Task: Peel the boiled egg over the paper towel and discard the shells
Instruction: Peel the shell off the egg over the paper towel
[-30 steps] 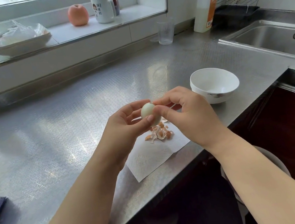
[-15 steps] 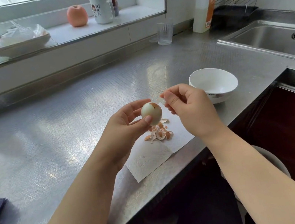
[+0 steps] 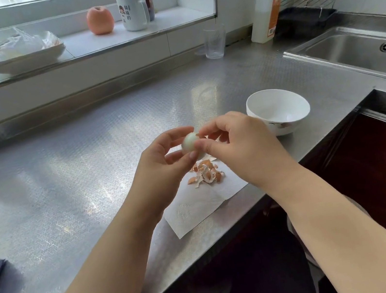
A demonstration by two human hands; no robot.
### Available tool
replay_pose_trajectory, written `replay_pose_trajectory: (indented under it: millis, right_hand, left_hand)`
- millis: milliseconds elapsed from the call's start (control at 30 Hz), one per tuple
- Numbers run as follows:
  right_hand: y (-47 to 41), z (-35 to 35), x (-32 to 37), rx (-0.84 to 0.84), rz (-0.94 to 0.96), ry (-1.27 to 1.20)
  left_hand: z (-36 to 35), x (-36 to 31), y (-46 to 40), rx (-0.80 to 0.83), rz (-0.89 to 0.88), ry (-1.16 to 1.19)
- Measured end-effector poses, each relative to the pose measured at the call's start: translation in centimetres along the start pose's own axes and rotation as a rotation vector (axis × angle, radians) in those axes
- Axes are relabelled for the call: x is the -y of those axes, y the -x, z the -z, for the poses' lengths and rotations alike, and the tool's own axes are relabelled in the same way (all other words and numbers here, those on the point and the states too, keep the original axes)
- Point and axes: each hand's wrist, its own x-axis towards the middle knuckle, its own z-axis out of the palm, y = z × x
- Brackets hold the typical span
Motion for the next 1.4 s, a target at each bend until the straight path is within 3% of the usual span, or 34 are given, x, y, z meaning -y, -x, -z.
replay_pose_trajectory:
  millis: [233,467,533,667,800,867,933,1167,1400]
  right_hand:
    - [-0.2,0.6,0.3,0.009,-0.045,-0.03]
    - [-1.0,1.3,-1.5,-0.115,-0.209,-0.449]
    - [-0.8,1.4,-1.8,-0.064,-0.201,-0.399]
    - [-0.2,0.9,-2.4,0.235,-0.213,-0.052]
    - [-0.7,1.9,-1.9,0.044,-0.179,-0.083]
    - [-1.1,2.4,-1.4,0.013,-0.173,-0.215]
    - [-1.3,2.3,-1.0,0.088,-0.156,-0.29]
    - [0.4,-0.4,0.1,0.178,-0.132,-0.197]
    - [1.4,-1.2,-0.8,0.023,-0.119,-0.186]
  left_hand:
    - [-0.2,0.1,-0.1,0.005,-0.051,-0.057]
    - [0.5,0.0,-0.5,0.065,0.052,0.244]
    - [0.7,-0.1,-0.6,0.089,0.078,0.376]
    - [0.8,-0.2,-0.7,0.076,0.159,0.594]
    - [0.8,-0.3,-0.6,0.007,0.24,0.693]
    - [0.8,-0.3,-0.6,-0.026,0.261,0.699]
    - [0.8,-0.2,-0.6,-0.052,0.273,0.683]
    - [0.2,-0.2,-0.4,-0.022,0.24,0.633]
    - [-1.2,0.2,-0.1,0.064,0.223,0.507]
